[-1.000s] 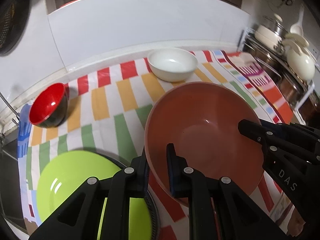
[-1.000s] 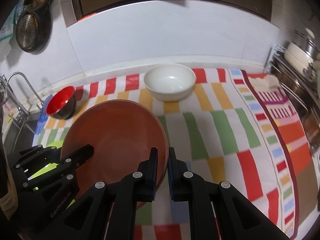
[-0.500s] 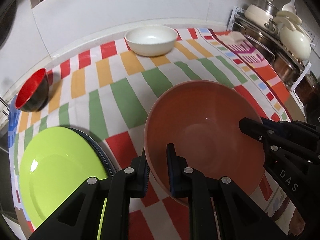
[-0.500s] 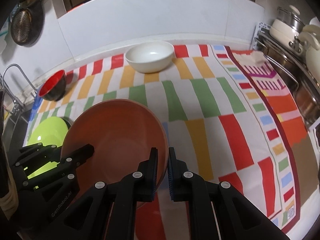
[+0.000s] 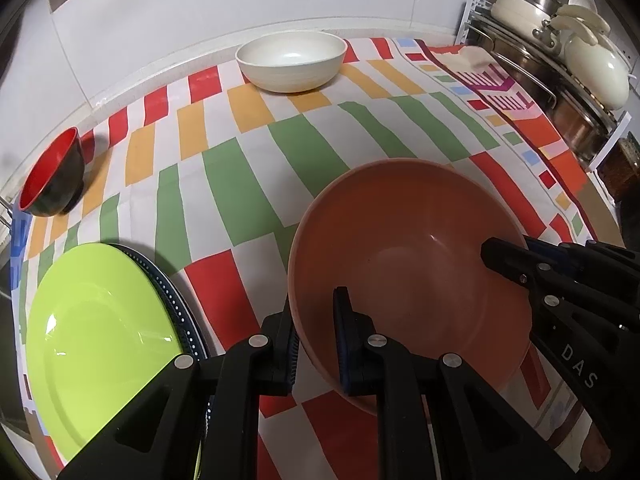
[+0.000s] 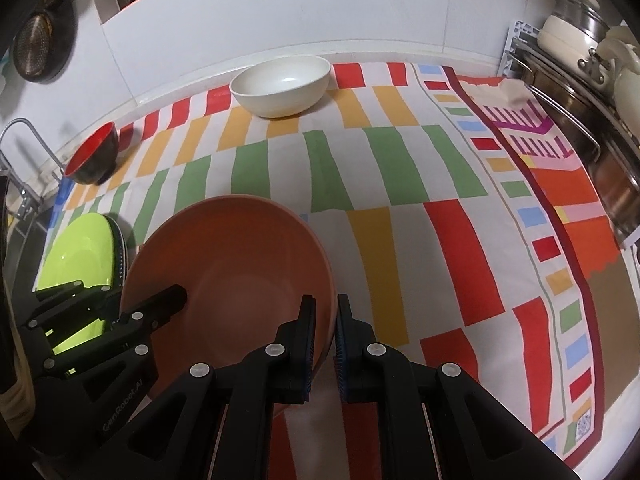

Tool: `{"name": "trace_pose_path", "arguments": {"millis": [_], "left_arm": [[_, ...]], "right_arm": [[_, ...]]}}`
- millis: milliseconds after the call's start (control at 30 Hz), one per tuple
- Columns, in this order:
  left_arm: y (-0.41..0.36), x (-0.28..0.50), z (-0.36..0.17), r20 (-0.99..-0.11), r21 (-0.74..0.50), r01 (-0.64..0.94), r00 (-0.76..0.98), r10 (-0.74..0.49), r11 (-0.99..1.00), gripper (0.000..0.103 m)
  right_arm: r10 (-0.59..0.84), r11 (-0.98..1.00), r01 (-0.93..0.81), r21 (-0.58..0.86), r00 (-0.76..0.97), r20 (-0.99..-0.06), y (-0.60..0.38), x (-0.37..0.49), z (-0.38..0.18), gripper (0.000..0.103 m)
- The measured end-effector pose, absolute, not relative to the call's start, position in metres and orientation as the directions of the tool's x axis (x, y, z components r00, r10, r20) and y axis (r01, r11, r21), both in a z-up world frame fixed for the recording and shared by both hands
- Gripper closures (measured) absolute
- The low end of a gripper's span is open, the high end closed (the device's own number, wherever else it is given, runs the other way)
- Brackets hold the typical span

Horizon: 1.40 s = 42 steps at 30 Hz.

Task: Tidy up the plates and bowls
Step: 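Lift the pink bowl with the left tool and carry it beside the plate stack, then lower the pink bowl onto the cloth and open the left tool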

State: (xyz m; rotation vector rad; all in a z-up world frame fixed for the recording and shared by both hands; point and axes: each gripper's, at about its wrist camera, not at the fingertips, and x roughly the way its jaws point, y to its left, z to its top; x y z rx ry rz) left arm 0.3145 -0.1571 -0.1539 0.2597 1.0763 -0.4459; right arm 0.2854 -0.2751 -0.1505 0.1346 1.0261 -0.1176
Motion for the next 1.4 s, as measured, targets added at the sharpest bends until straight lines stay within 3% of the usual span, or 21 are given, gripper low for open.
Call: {"name": "trace_pose_path", "arguments": {"millis": [367, 400, 567, 733, 900, 1067, 1400], "left_arm": [[-0.159, 0.315, -0.158, -0.893, -0.007, 0.474, 0.393, -0.218, 0.881, 0.085], [-0.159, 0.315, -0.158, -0.892, -0.007, 0.473, 0.395, -0.219, 0.881, 0.083], [-0.158, 0.311, -0.145, -0.863, 0.038, 0.474, 0.459, -0.211, 0.879, 0.056], [-0.154, 0.310, -0.127, -0.841, 0.041, 0.483, 0.489, -0.231, 0.875, 0.046], [-0.146, 0.316, -0.104, -0.817, 0.005, 0.472, 0.511, -0.269, 0.882, 0.034], [-0.143, 0.328, -0.085, -0.780, 0.009, 0.453, 0.561, -0.277, 0.891, 0.020], [-0.139, 0.370, -0.060, -0.731, 0.055, 0.397, 0.641, -0.234, 0.916, 0.018]], "right_arm": [[-0.015, 0.985, 0.155, 0.074, 0.505, -0.863, -0.276, 0.286, -0.157, 0.092], [-0.014, 0.985, 0.155, 0.075, 0.504, -0.863, -0.277, 0.286, -0.157, 0.092], [0.008, 0.983, 0.153, 0.100, 0.514, -0.858, -0.279, 0.285, -0.156, 0.091], [-0.016, 0.985, 0.153, 0.079, 0.536, -0.844, -0.279, 0.280, -0.149, 0.077], [-0.040, 0.985, 0.157, 0.065, 0.587, -0.809, -0.281, 0.275, -0.126, 0.076], [-0.043, 0.985, 0.157, 0.076, 0.645, -0.763, -0.283, 0.281, -0.102, 0.069], [-0.014, 0.986, 0.129, 0.104, 0.691, -0.722, -0.290, 0.326, -0.079, 0.069]]}}
